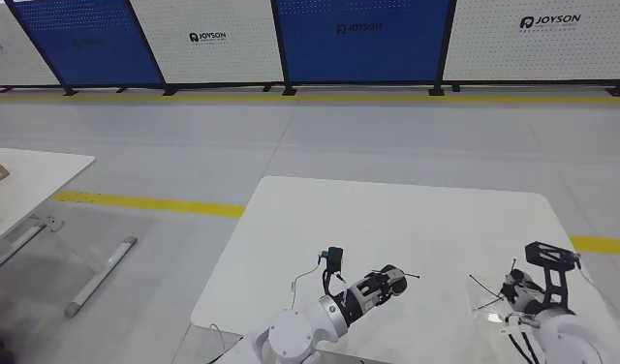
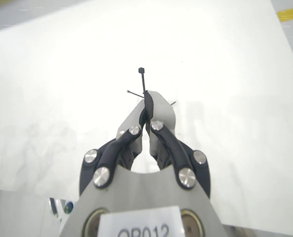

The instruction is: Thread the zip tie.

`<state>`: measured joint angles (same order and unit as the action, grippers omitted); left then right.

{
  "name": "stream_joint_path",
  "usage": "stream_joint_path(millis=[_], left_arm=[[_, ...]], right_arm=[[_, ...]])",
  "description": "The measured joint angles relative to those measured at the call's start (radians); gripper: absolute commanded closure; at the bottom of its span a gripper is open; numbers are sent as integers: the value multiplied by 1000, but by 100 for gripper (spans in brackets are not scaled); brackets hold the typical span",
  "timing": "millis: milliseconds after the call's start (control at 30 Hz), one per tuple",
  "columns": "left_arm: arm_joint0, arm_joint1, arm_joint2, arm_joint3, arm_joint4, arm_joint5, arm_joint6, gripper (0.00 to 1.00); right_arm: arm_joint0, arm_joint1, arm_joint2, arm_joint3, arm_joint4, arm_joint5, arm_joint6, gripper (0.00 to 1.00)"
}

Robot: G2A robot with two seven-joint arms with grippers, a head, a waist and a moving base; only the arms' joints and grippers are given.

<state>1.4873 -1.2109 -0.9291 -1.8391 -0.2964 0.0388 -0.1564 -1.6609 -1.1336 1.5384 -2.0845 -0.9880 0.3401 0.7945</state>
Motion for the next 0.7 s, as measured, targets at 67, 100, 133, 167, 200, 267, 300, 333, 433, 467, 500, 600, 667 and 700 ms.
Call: stream_joint_path(millis=[67,100,133,167,200,267,300,333,433,467,500,600,667,700], left_arm=[[0,0,0,0,0,0,0,100],[0,0,0,0,0,0,0,100],[0,0,0,0,0,0,0,100],[0,0,0,0,0,0,0,100],[0,0,0,0,0,0,0,100],[0,0,0,0,0,0,0,100],[0,0,0,0,0,0,0,100],[0,0,0,0,0,0,0,100],[0,0,0,0,0,0,0,100],[0,0,0,0,0,0,0,100],[0,0,0,0,0,0,0,100],[0,0,0,0,0,0,0,100],[0,0,0,0,0,0,0,100],[0,0,0,0,0,0,0,100]], right_arm=[[-65,-18,11,-32,37,0,-139,100],[-91,-25,5,-44,48,0,-194,100],[-114,-32,-5,-53,55,0,-245,100],[-140,-40,-19,-56,55,0,-312,100],[-154,-46,-31,-52,50,0,-360,100],[-167,-55,-46,-39,41,0,-430,100],[-167,-55,-47,-37,40,0,-434,100],[-166,-55,-47,-37,40,0,-431,100],[-165,-55,-46,-38,41,0,-426,100],[-165,-55,-46,-38,41,0,-426,100],[-165,-55,-46,-38,41,0,-426,100],[-165,-55,-46,-38,41,0,-426,100],[-165,-55,-46,-37,41,0,-427,100],[-164,-55,-47,-34,44,-2,-433,100]])
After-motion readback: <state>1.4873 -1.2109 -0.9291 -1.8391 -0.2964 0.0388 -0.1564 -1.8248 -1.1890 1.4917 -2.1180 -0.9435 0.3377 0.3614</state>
